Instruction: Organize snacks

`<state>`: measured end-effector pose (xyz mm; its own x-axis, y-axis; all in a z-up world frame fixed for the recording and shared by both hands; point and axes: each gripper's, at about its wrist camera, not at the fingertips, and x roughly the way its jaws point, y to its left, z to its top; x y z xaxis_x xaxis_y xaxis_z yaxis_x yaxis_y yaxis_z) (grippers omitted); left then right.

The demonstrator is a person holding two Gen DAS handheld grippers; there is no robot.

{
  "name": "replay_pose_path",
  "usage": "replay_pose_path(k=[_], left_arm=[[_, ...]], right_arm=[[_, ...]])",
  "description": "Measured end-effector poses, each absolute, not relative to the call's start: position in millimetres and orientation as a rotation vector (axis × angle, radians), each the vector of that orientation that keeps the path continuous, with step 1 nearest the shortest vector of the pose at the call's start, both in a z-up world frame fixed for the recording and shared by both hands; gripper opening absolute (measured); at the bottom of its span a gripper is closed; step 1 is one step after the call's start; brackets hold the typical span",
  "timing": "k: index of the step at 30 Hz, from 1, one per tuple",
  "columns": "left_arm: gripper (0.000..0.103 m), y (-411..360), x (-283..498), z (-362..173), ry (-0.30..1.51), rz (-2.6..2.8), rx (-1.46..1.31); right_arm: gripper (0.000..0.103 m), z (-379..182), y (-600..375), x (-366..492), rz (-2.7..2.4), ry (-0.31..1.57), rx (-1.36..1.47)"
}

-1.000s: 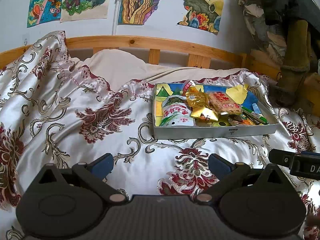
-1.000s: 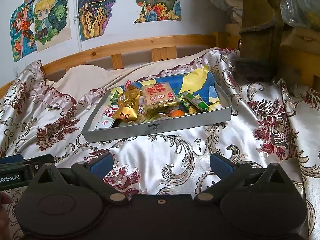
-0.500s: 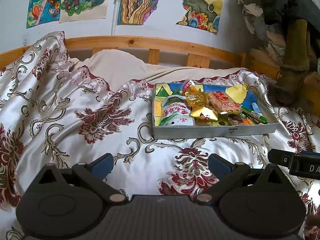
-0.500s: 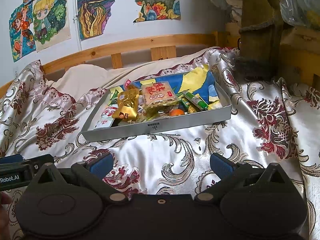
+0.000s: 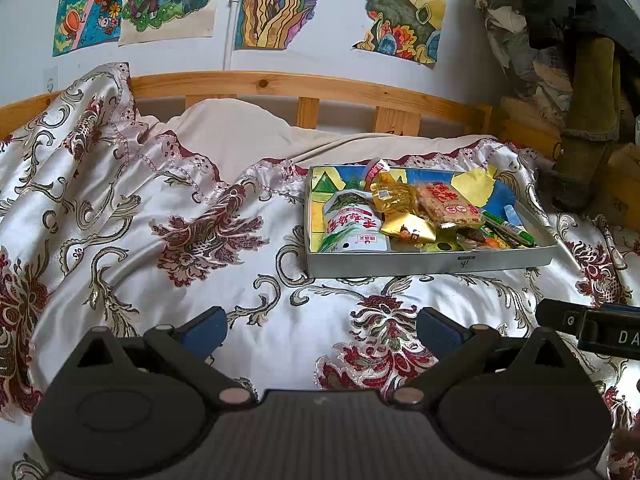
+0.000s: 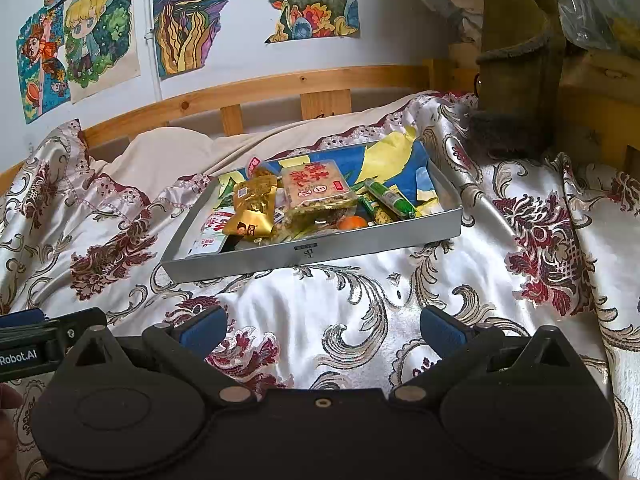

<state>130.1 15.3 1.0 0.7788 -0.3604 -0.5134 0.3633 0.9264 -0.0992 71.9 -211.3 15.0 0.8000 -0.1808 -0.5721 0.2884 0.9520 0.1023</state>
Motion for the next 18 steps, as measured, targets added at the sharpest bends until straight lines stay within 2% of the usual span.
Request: replay_pose_path(k=[18], left_arm=[[0.103, 13.8, 129.8, -0.3, 0.562, -0.391, 0.009]], right_arm=[[0.102, 15.0, -212.0, 72.2, -0.253, 0.593, 0.189]])
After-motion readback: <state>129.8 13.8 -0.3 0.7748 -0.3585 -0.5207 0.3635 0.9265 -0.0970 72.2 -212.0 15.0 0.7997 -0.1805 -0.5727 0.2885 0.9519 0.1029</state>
